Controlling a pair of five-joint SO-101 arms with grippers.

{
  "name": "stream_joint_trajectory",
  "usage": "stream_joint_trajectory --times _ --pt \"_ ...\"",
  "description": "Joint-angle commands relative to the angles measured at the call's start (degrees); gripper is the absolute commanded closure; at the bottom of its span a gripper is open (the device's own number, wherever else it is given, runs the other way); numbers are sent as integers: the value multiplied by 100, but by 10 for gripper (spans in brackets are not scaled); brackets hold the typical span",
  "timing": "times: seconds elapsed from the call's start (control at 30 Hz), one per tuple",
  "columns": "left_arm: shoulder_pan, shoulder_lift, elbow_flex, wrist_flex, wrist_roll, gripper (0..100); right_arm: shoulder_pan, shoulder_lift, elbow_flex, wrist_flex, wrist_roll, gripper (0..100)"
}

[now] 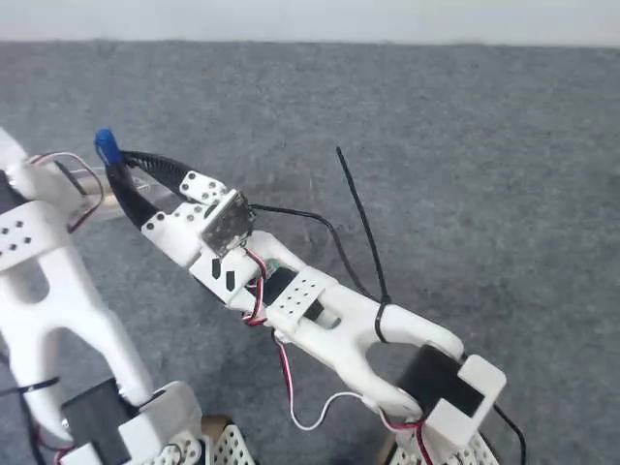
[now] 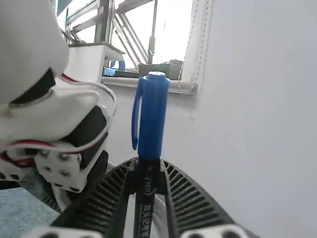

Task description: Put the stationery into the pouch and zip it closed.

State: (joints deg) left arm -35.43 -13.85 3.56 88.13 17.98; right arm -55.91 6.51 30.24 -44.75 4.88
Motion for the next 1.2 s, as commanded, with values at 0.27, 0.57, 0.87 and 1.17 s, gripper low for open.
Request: stream_joint_trajectory --times 0.27,0.57,0.87,1.17 --pt "62 -35 -31 -105 62 990 40 -110 -325 -57 879 779" --pt "62 -26 -22 -114 53 990 40 -136 -325 -57 905 898" --pt "70 -18 -22 -114 53 990 40 -1033 70 -48 888 902" --pt "158 -18 -22 -114 53 990 48 -1358 114 259 853 998"
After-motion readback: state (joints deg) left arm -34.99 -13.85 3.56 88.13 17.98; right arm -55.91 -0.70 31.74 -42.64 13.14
